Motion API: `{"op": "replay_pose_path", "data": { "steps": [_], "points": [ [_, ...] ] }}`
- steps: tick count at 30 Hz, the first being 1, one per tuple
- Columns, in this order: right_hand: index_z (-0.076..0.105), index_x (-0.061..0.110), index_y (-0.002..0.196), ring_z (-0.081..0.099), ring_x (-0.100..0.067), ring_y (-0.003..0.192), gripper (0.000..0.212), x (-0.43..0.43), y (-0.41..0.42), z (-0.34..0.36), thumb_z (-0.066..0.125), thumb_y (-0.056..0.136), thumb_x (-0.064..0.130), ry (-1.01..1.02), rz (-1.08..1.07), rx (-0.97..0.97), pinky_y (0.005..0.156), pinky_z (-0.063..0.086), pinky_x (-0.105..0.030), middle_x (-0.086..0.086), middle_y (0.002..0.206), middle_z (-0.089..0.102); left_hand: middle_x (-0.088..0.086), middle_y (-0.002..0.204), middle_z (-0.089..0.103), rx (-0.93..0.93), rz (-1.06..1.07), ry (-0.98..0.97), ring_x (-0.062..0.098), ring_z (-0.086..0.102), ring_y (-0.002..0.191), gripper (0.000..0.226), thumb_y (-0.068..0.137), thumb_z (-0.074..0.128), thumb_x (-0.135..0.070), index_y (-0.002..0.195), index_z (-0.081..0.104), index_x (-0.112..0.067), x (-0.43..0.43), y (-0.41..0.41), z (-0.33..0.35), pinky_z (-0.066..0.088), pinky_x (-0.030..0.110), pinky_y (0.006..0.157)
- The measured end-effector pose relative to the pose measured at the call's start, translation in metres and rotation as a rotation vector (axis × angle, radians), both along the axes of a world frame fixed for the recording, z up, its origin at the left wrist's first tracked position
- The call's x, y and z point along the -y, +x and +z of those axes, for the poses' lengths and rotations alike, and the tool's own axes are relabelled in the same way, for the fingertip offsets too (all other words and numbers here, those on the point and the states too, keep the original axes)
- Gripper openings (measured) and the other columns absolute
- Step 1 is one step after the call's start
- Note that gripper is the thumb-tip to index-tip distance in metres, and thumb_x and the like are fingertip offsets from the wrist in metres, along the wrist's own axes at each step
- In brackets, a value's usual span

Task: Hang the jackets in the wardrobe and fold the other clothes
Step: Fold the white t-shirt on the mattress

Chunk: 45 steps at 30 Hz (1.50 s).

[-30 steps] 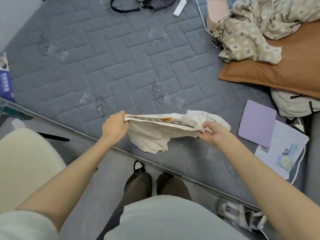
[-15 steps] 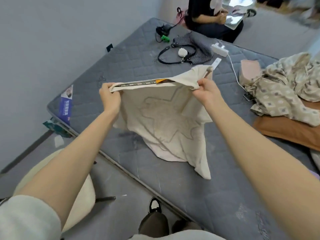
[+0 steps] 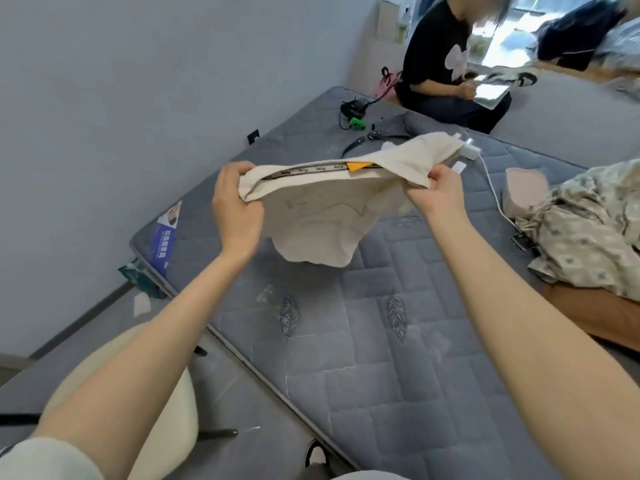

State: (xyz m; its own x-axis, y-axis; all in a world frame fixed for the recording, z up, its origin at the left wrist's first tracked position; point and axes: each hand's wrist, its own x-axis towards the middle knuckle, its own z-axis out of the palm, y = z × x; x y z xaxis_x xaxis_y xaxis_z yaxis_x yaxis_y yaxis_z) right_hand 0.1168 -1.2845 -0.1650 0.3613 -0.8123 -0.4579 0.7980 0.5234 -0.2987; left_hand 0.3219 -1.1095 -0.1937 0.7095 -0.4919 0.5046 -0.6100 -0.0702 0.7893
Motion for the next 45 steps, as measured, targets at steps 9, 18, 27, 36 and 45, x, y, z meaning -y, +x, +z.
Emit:
{"op": "replay_pose_path", "data": {
  "steps": [9, 18, 27, 36, 45],
  "points": [
    [0.06, 0.011, 0.102, 0.07, -0.018, 0.06, 0.022, -0.027, -0.148, -0.156, 0.045, 0.101, 0.026, 0.14, 0.265, -0.538, 0.068, 0.058, -0.032, -0.005, 0.076, 0.073, -0.014, 0.081, 0.063, -0.077, -0.352, 0.59, 0.005, 0.052, 0.072, 0.029, 0.078, 0.054, 0.002, 0.087, 0.063, -0.024, -0.049, -0.133, -0.144, 0.034, 0.006, 0.059],
    [0.054, 0.001, 0.127, 0.059, -0.031, 0.101, 0.04, -0.082, -0.291, -0.289, 0.063, 0.088, 0.0, 0.366, 0.338, -1.008, 0.075, 0.052, -0.045, -0.015, 0.126, 0.059, 0.004, 0.082, 0.06, 0.029, -0.6, 1.15, 0.023, 0.054, 0.085, 0.012, 0.087, 0.06, -0.037, 0.084, 0.064, -0.026, -0.089, -0.278, -0.263, 0.026, 0.03, 0.061],
    [0.064, 0.015, 0.114, 0.057, -0.019, 0.078, 0.032, -0.104, -0.393, -0.335, 0.041, 0.093, 0.004, 0.305, 0.101, -1.389, 0.056, 0.046, -0.026, 0.006, 0.089, 0.062, 0.002, 0.07, 0.06, -0.136, -1.081, 1.276, 0.023, 0.057, 0.074, 0.028, 0.091, 0.054, -0.033, 0.073, 0.056, -0.012, -0.089, -0.391, -0.309, 0.034, 0.033, 0.064],
    [0.057, 0.01, 0.128, 0.047, -0.025, 0.119, 0.036, -0.139, -0.399, -0.365, 0.053, 0.093, 0.005, 0.431, 0.415, -1.311, 0.093, 0.039, -0.035, -0.009, 0.135, 0.051, 0.001, 0.127, 0.057, -0.399, -0.895, 1.426, 0.017, 0.056, 0.106, 0.032, 0.098, 0.047, -0.025, 0.128, 0.054, -0.018, -0.089, -0.371, -0.32, 0.04, 0.022, 0.086],
    [0.056, 0.01, 0.126, 0.051, -0.019, 0.085, 0.032, -0.204, -0.321, -0.383, 0.044, 0.097, 0.007, 0.551, 0.472, -1.127, 0.088, 0.047, -0.035, -0.008, 0.109, 0.053, 0.012, 0.133, 0.051, -0.499, -0.542, 1.53, 0.025, 0.053, 0.112, 0.041, 0.098, 0.047, -0.019, 0.137, 0.042, -0.01, -0.089, -0.243, -0.348, 0.042, 0.031, 0.088]
  ]
}}
